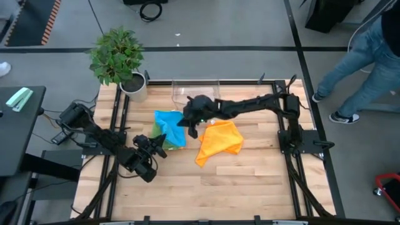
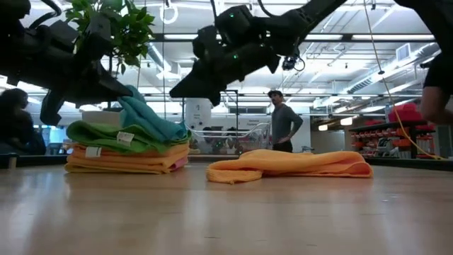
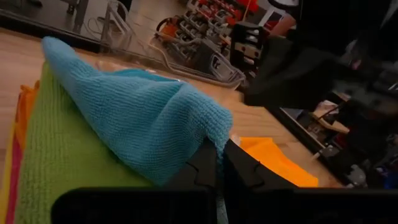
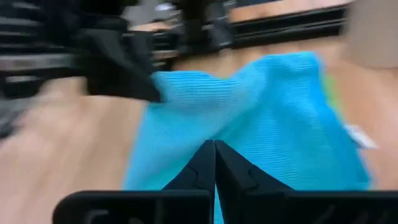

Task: Fold microfiber towels
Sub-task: Stack the folded blue microfiber cloth on top of the folded green microfiber cloth

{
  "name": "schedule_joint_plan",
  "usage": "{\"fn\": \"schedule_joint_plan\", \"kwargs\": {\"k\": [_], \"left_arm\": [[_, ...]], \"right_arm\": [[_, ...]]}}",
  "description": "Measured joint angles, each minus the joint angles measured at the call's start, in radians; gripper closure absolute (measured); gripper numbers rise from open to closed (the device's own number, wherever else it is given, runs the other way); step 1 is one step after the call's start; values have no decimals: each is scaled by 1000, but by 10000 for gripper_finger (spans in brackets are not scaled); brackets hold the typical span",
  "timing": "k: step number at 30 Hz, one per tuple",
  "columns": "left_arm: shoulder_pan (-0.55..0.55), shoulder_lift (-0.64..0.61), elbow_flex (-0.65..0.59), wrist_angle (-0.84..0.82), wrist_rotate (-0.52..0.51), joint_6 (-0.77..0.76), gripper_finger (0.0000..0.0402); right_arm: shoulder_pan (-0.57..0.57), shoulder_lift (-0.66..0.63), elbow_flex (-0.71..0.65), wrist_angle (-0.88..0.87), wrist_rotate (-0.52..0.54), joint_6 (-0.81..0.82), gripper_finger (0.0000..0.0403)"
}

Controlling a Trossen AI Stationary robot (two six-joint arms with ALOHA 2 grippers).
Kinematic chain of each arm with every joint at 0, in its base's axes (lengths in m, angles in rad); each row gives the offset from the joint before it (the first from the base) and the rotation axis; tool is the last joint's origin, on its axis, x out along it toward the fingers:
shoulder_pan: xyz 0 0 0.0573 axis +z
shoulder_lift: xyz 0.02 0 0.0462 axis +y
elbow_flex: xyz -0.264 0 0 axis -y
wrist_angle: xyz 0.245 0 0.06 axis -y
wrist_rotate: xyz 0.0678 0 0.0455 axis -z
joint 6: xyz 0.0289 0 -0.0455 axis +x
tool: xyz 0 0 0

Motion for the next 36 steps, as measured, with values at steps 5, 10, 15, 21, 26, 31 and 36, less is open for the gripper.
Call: {"fn": "schedule_joint_plan", "kwargs": {"k": [5,10,15,21,26,31,36], "left_arm": [[1,-7,0,-7,4,1,389],[0,-7,0,-4,24,1,389],[-5,-12,0,-8,44,1,389],[-20,-49,0,-4,49,23,364],[-21,-132,0,-18,75,90,262],[-34,-251,0,-22,108,190,158],[-81,-419,7,-17,108,299,94]], "right_arm": [[37,28,-33,146,153,41,399],[48,167,68,139,123,124,400],[48,209,144,152,104,158,401],[47,216,147,145,129,151,402],[47,226,146,121,132,143,402],[47,227,145,127,136,131,402],[48,227,145,124,122,142,402]]}}
